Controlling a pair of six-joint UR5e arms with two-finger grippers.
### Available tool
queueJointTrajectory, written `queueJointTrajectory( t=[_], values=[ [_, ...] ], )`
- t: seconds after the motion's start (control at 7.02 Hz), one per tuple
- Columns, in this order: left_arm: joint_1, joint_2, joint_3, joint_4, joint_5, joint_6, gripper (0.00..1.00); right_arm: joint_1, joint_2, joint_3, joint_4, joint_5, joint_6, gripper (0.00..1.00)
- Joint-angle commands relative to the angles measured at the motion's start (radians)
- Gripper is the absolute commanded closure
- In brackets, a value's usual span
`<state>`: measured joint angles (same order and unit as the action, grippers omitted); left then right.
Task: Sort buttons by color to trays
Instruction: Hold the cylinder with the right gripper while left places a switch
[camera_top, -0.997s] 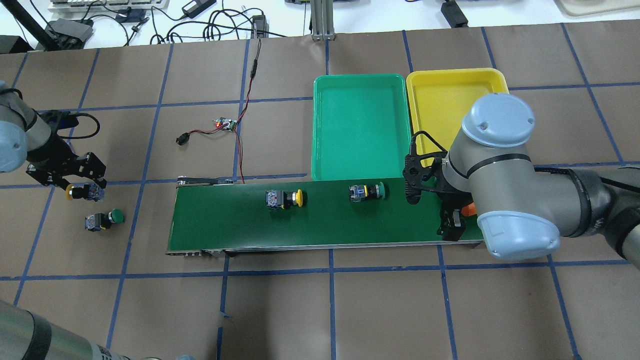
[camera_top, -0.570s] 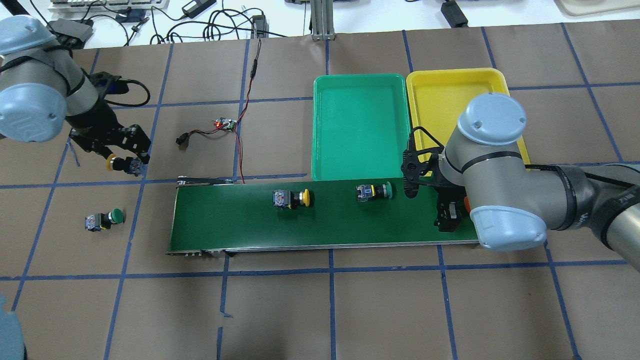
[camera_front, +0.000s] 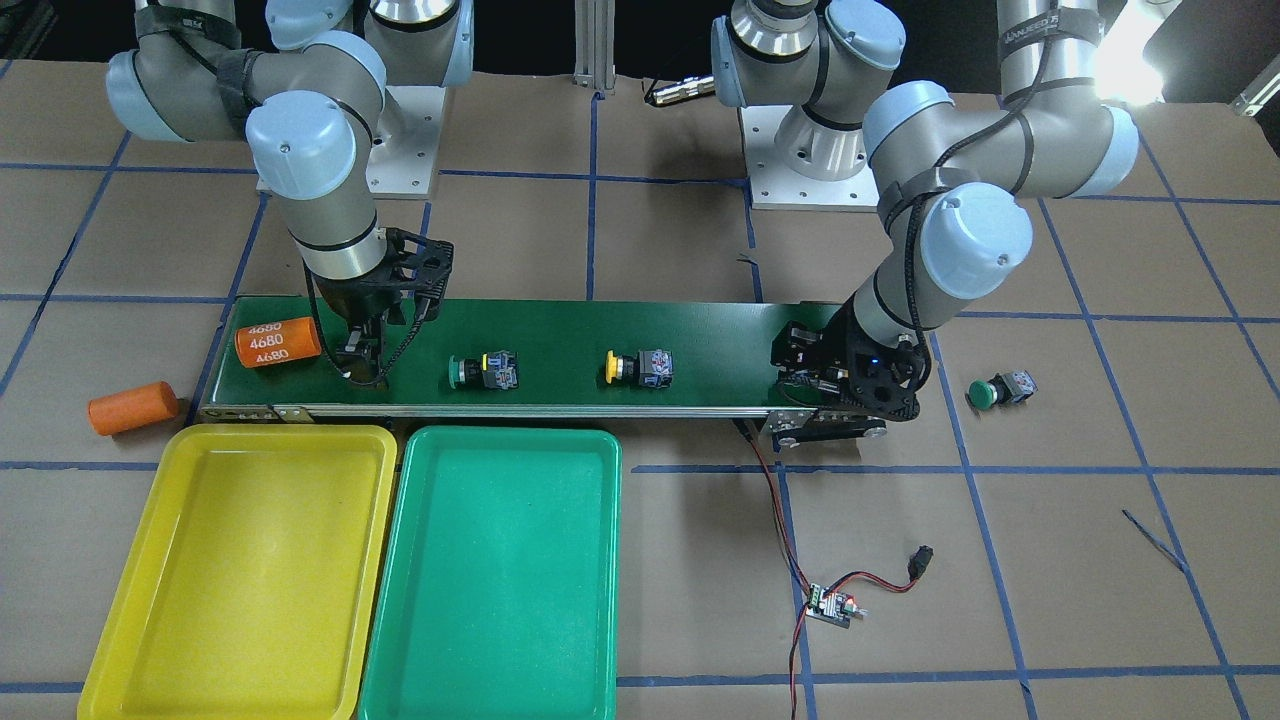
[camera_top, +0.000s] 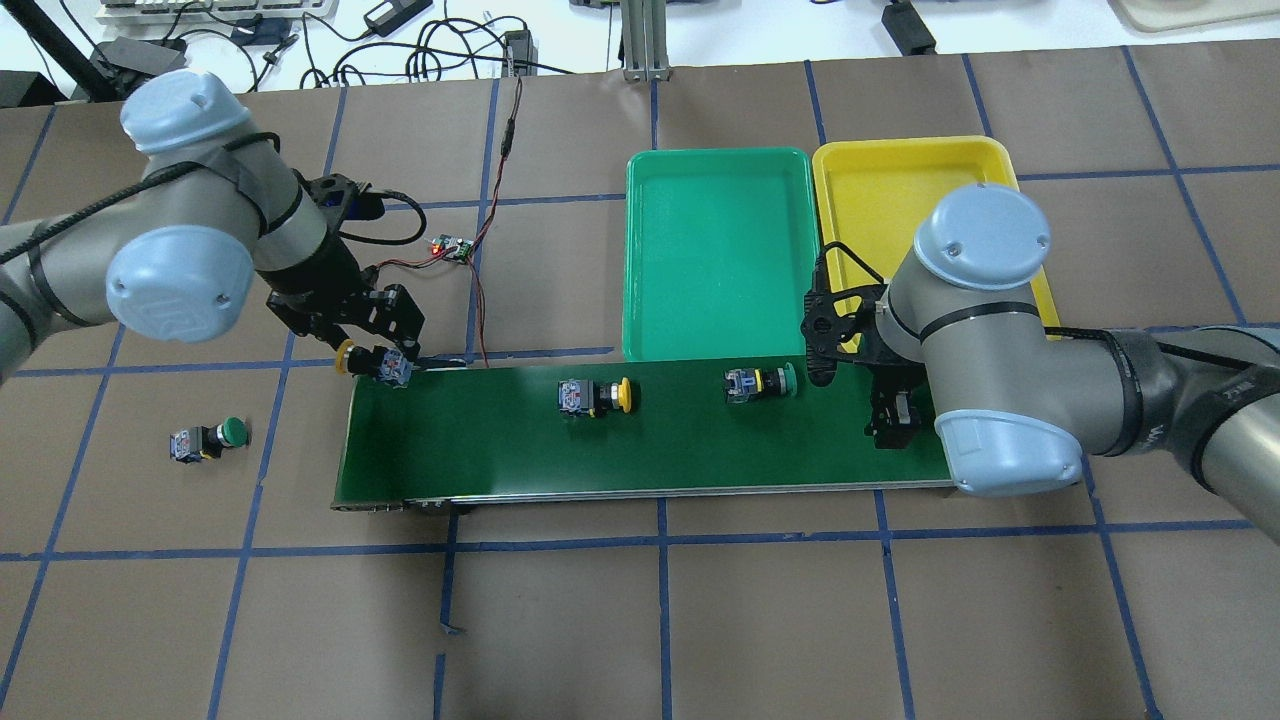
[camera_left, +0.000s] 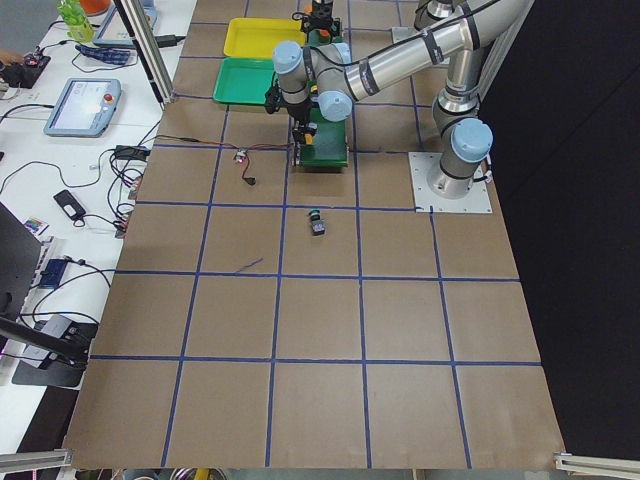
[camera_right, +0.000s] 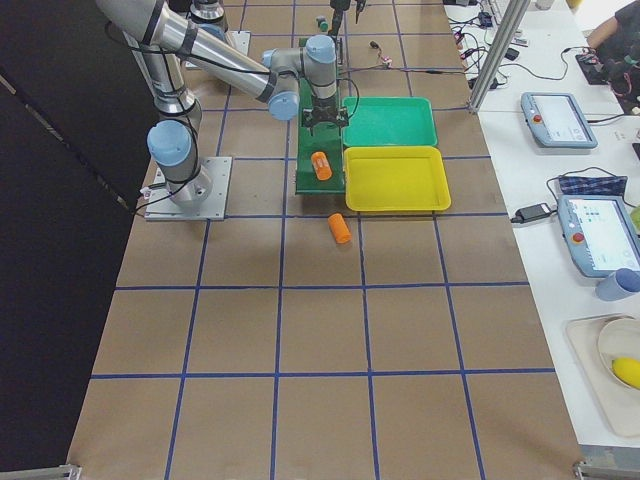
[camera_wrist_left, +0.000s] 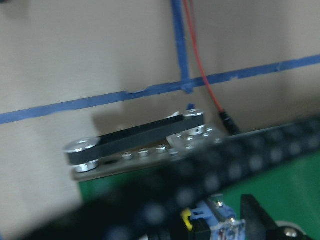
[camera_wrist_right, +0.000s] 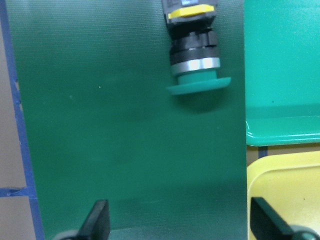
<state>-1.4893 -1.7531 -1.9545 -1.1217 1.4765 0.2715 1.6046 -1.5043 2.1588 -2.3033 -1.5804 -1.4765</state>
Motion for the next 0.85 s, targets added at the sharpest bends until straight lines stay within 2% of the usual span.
queueJointTrajectory(
  t=[0.0, 0.14, 0.43, 0.71],
  values=[
    [-0.032, -0.006, -0.064, 0.117, -0.001, -0.011, 0.05, 0.0, 0.009, 0.001, -0.021, -0.001, 0.001, 0.0],
    [-0.035, 0.027, -0.057, 0.1, 0.013, -0.009, 0.0, 0.0, 0.009, 0.001, -0.019, -0.001, 0.001, 0.01],
    [0.021, 0.061, -0.002, -0.004, 0.027, -0.009, 0.0, 0.0, 0.009, 0.001, -0.021, -0.001, 0.002, 0.02],
    [0.267, -0.017, 0.109, -0.039, 0.056, 0.021, 0.0, 0.0, 0.009, 0.001, -0.019, -0.003, 0.001, 0.02]
  ],
)
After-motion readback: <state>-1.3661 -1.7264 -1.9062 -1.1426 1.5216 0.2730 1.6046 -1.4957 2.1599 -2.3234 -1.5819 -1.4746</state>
